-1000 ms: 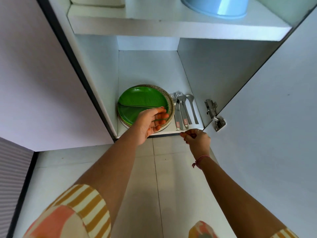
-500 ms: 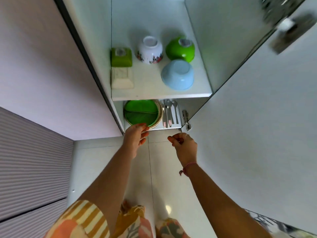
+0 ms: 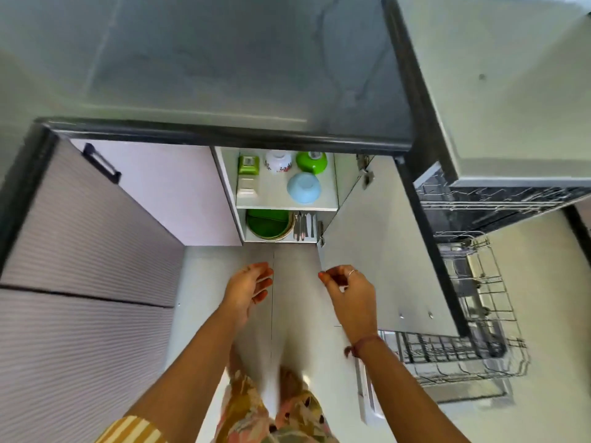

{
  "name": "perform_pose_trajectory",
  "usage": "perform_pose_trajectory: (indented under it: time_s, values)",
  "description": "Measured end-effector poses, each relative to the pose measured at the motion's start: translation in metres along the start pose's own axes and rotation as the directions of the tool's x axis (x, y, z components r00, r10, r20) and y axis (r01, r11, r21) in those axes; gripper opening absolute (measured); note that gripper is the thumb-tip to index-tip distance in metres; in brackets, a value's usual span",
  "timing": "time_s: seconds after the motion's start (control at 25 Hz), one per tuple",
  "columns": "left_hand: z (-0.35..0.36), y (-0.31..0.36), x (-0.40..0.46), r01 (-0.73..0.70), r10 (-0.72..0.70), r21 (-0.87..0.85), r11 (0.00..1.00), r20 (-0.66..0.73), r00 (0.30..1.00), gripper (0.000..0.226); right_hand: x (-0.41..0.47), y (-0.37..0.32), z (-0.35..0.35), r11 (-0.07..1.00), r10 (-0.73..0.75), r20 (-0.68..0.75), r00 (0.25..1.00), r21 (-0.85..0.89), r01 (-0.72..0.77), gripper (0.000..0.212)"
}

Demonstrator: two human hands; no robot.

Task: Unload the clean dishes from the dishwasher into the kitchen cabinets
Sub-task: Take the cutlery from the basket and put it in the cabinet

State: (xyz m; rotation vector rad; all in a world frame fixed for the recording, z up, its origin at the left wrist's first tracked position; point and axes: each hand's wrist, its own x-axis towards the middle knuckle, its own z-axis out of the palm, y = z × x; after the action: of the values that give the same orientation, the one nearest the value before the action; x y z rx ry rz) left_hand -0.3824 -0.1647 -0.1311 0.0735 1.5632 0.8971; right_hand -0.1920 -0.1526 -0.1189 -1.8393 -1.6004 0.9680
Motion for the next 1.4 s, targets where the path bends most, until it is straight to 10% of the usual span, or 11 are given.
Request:
perform_pose_trajectory:
  time_s: [0.24, 0.64, 1.0, 1.16, 1.4]
  values:
    - [0.005, -0.027, -0.082, 0.033, -0.032, -0.003, 0.999, 0.032, 0.999, 0.012, -0.038, -0.015, -0.096, 0.908, -0.232, -0.139, 0.963, -0.386, 0.163, 0.023]
    - [0.02, -0.046, -0.126, 0.021, -0.025, 0.048, 0.999, 0.087, 0.996, 0.014, -0.043, 0.011, -0.127, 0.867, 0.037, -0.1, 0.994, -0.491, -0.081, 0.059]
    - [0.017, -0.037, -0.14, 0.132, -0.133, 0.019, 0.991, 0.143, 0.981, 0.016, -0.036, -0.012, -0.124, 0.901, -0.075, -0.035, 0.997, -0.43, 0.053, 0.032]
    - [0.021, -0.017, -0.133, 0.222, -0.249, 0.116, 0.968, 0.337, 0.908, 0.05, -0.026, -0.044, -0.092, 0.895, -0.091, 0.086, 0.992, -0.43, 0.12, 0.034]
    - [-0.006, 0.046, -0.098, 0.275, -0.193, -0.33, 0.903, 0.261, 0.946, 0.059, -0.018, -0.113, -0.008, 0.998, 0.031, 0.116, 0.993, 0.043, -0.036, 0.044]
